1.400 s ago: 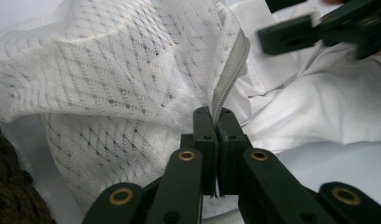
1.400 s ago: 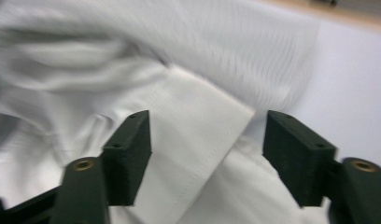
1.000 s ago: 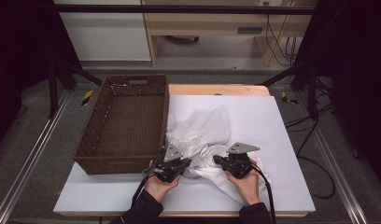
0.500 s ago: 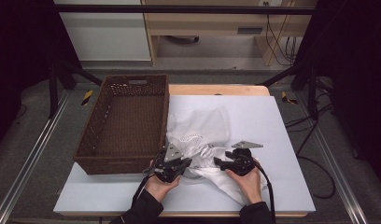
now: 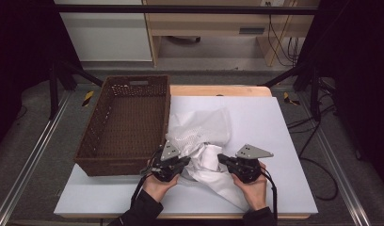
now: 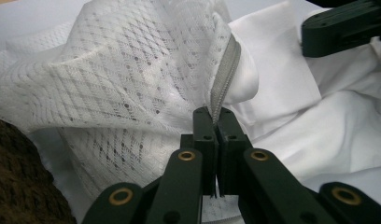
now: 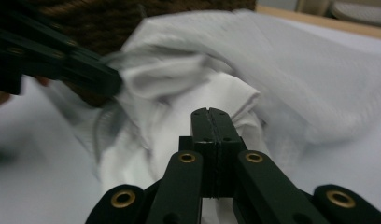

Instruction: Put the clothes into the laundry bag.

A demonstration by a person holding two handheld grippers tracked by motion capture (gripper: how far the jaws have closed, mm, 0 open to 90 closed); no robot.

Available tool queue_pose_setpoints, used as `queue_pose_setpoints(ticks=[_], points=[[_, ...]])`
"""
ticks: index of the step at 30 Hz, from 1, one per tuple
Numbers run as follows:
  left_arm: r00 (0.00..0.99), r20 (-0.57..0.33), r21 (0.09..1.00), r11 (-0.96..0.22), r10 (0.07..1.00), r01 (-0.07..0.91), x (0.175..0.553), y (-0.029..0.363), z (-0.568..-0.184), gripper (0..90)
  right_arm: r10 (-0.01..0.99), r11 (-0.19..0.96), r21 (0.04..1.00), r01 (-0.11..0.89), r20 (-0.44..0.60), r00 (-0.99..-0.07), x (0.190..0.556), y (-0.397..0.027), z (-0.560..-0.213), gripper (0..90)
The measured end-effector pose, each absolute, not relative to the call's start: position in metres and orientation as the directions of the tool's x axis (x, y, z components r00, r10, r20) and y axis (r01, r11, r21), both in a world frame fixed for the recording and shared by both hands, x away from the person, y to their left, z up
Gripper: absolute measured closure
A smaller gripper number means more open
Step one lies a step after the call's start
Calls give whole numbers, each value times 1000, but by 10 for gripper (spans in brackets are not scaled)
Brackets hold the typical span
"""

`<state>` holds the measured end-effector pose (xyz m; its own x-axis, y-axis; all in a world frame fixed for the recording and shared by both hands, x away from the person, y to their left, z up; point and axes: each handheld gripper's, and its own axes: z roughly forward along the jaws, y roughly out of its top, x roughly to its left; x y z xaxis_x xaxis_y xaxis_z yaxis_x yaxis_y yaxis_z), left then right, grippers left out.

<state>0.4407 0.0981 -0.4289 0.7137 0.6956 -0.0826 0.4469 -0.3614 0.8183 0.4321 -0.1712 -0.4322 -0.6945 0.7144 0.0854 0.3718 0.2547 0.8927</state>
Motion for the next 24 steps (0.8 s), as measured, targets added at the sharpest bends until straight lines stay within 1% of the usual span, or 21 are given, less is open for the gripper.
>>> queue_pose_setpoints(ticks=[3, 4, 6, 7, 9, 10, 11, 12, 14, 15, 16, 17, 18, 19, 20, 21, 22, 23, 24], points=[[712, -76, 815, -368, 698, 448, 440, 96, -430, 881, 689, 290, 890, 352, 61, -722, 428, -158, -428, 900], [713, -76, 814, -370, 698, 448, 440, 96, -431, 881, 696, 306, 881, 360, 51, -716, 429, -154, -430, 895], [712, -76, 812, -371, 698, 450, 441, 96, -432, 881, 723, 316, 867, 385, 43, -690, 434, -154, -438, 851], [712, -78, 813, -369, 698, 450, 441, 96, -432, 881, 735, 319, 855, 409, 50, -676, 437, -155, -443, 806], [712, -78, 814, -368, 698, 450, 442, 97, -431, 881, 754, 297, 850, 435, 70, -653, 444, -158, -453, 675], [712, -76, 814, -369, 698, 449, 442, 97, -432, 881, 765, 292, 850, 439, 68, -640, 445, -158, -456, 602], [712, -76, 813, -370, 698, 449, 441, 96, -432, 881, 782, 296, 849, 438, 47, -621, 448, -156, -461, 509], [712, -74, 813, -371, 698, 448, 441, 96, -432, 881, 795, 296, 848, 440, 36, -605, 450, -153, -465, 450], [713, -73, 814, -372, 698, 447, 441, 96, -432, 881, 807, 293, 851, 435, 24, -591, 452, -152, -468, 363], [713, -75, 813, -372, 697, 448, 441, 96, -432, 881, 811, 281, 853, 440, 34, -584, 454, -152, -469, 317], [715, -73, 812, -374, 696, 447, 442, 96, -432, 881, 817, 263, 848, 459, 58, -574, 456, -152, -470, 296], [714, -77, 811, -372, 696, 451, 442, 95, -433, 881, 813, 246, 845, 475, 87, -575, 459, -152, -472, 305], [714, -75, 811, -374, 696, 450, 442, 95, -433, 881, 808, 229, 840, 492, 118, -578, 461, -152, -473, 358], [715, -76, 810, -375, 695, 451, 442, 95, -433, 881, 793, 233, 835, 498, 133, -595, 462, -152, -474, 465], [715, -77, 810, -375, 695, 451, 442, 94, -433, 881, 781, 237, 841, 486, 132, -611, 462, -151, -475, 527], [715, -78, 810, -375, 695, 452, 442, 95, -433, 881, 782, 243, 847, 474, 118, -612, 460, -150, -475, 611], [715, -80, 810, -373, 695, 453, 442, 95, -433, 881, 784, 254, 853, 455, 94, -614, 458, -150, -472, 744], [714, -83, 811, -369, 695, 453, 442, 96, -432, 881, 784, 251, 862, 440, 85, -615, 455, -153, -469, 822], [715, -83, 813, -367, 694, 451, 442, 96, -431, 881, 775, 244, 868, 434, 95, -625, 453, -155, -465, 843]])
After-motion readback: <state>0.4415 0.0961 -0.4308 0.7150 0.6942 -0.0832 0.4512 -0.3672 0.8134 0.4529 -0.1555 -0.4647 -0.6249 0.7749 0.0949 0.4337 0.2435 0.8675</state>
